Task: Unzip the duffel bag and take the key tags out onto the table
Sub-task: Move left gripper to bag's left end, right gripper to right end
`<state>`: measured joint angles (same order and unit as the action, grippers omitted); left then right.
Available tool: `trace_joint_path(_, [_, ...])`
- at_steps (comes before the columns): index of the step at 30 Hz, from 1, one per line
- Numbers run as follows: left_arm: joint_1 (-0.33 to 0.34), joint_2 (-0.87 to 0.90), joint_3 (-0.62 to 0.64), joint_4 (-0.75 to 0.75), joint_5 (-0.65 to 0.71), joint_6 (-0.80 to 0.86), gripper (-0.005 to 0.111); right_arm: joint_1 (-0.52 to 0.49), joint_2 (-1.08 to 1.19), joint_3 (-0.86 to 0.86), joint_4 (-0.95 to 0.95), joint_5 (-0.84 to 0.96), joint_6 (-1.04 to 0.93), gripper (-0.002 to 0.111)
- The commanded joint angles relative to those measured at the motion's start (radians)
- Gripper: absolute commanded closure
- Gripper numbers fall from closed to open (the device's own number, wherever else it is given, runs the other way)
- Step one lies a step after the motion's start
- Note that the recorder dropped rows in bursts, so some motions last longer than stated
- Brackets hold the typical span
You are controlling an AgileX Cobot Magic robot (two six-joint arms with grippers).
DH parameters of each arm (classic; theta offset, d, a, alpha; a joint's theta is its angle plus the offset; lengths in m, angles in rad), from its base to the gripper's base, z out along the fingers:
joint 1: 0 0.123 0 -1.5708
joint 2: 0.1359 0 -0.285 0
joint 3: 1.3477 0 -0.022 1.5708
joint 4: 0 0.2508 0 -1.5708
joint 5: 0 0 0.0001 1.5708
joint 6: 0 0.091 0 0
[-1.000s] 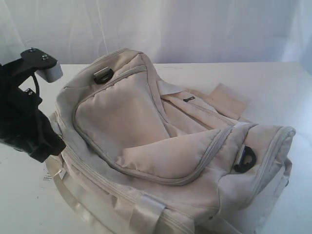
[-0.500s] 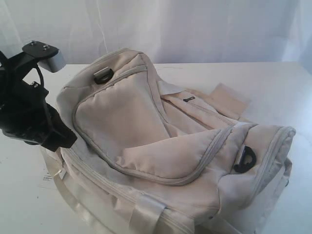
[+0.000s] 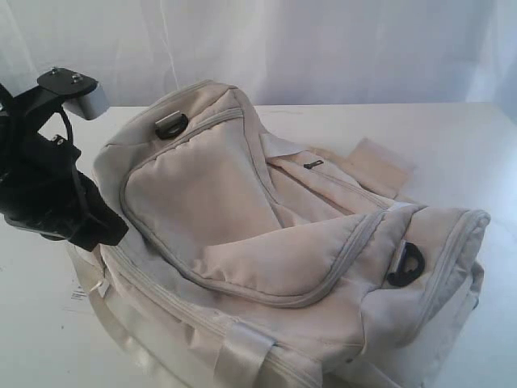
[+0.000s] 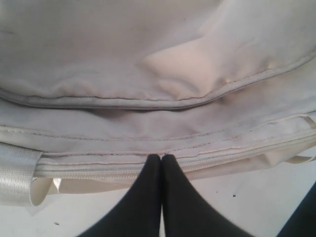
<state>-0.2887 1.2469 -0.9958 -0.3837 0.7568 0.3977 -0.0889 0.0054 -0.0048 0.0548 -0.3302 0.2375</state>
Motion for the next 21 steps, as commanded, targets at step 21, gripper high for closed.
trace_joint_path(21, [-0.003, 0.0, 0.008, -0.02, 0.013, 0.002, 0.107, 0.001, 0.72, -0.578, 0.29, 1.093, -0.31, 0.108])
